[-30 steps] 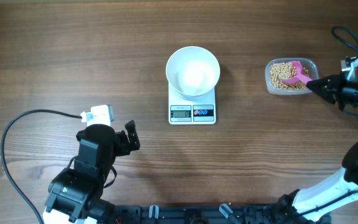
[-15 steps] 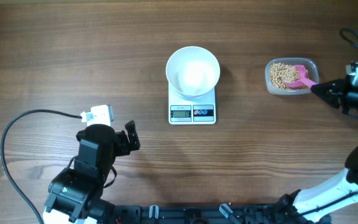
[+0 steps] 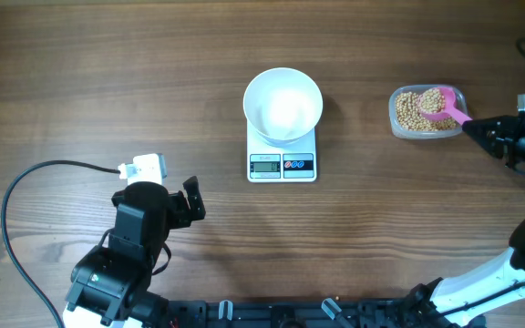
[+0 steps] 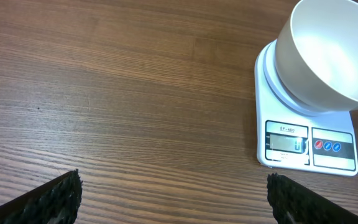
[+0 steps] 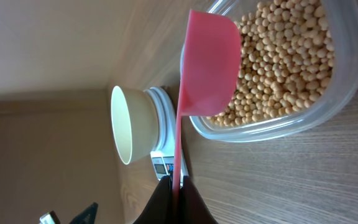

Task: Scoop item into bowl and weigh 150g on scale
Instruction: 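Dip the pink scoop into the soybeans with the right gripper and scoop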

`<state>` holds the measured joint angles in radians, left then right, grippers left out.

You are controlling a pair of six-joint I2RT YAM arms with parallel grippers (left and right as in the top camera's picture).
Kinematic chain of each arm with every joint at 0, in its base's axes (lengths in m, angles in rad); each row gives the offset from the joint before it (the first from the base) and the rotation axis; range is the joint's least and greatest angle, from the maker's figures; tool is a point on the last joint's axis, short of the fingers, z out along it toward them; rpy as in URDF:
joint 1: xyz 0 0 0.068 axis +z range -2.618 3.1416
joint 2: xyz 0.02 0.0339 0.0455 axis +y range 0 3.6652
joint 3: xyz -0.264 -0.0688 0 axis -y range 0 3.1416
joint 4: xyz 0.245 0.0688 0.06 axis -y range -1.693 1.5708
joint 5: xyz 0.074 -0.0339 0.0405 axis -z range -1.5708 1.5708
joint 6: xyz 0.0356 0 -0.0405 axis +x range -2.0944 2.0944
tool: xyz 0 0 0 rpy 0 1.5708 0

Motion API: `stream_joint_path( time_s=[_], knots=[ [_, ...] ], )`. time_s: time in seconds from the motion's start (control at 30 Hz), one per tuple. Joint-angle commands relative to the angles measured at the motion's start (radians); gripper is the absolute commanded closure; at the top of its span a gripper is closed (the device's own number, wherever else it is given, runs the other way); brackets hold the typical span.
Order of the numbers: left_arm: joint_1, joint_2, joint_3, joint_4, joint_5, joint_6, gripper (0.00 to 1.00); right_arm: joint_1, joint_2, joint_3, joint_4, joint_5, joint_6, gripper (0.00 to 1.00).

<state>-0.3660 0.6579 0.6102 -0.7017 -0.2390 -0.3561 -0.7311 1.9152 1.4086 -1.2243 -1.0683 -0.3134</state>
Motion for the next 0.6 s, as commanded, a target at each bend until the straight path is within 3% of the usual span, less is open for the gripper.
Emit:
stream_joint_path(
  time_s=[0.0, 0.2, 0.57],
  knots=[
    [0.006, -0.002, -0.006, 0.001, -0.013, 0.011, 0.00, 0.000, 0.018, -0.007, -0.008, -0.055, -0.027, 0.96],
    [0.006, -0.002, -0.006, 0.001, -0.013, 0.011, 0.00, 0.000, 0.018, -0.007, -0.026, -0.057, -0.036, 0.96],
    [0.006, -0.002, -0.006, 0.001, -0.013, 0.011, 0.00, 0.001, 0.018, -0.007, -0.168, -0.168, -0.183, 0.96]
  ],
)
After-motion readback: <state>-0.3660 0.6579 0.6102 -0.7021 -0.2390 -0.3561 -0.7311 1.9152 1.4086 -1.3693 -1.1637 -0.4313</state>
